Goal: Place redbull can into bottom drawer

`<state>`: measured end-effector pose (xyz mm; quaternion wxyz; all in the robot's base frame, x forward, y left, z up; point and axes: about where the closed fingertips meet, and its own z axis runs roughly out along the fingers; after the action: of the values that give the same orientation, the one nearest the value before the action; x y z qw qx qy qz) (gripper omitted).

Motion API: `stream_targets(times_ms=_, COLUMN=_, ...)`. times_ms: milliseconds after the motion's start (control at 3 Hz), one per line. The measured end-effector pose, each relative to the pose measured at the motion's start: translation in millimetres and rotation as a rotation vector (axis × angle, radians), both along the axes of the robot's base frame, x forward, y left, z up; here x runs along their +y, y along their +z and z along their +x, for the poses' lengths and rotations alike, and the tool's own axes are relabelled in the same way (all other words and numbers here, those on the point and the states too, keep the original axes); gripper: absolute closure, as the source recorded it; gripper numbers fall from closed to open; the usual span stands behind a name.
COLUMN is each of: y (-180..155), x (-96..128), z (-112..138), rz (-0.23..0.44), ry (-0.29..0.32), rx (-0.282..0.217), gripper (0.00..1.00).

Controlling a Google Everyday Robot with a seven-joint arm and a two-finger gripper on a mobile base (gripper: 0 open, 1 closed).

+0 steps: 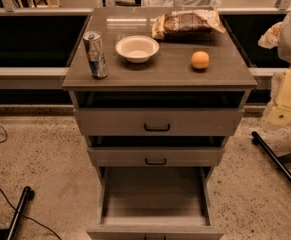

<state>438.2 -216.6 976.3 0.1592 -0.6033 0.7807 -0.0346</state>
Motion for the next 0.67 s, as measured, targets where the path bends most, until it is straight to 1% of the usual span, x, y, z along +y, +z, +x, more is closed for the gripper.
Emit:
stream_targets(times_ms=333, y=0, x=0, z=0, rz=0.0, ry=0.0, rx=0.0, gripper=0.0)
stream_targets(times_ms=667, y=-5, x=30, z=33, rz=0.123, ry=0.074, rx=-0.037, gripper=0.0)
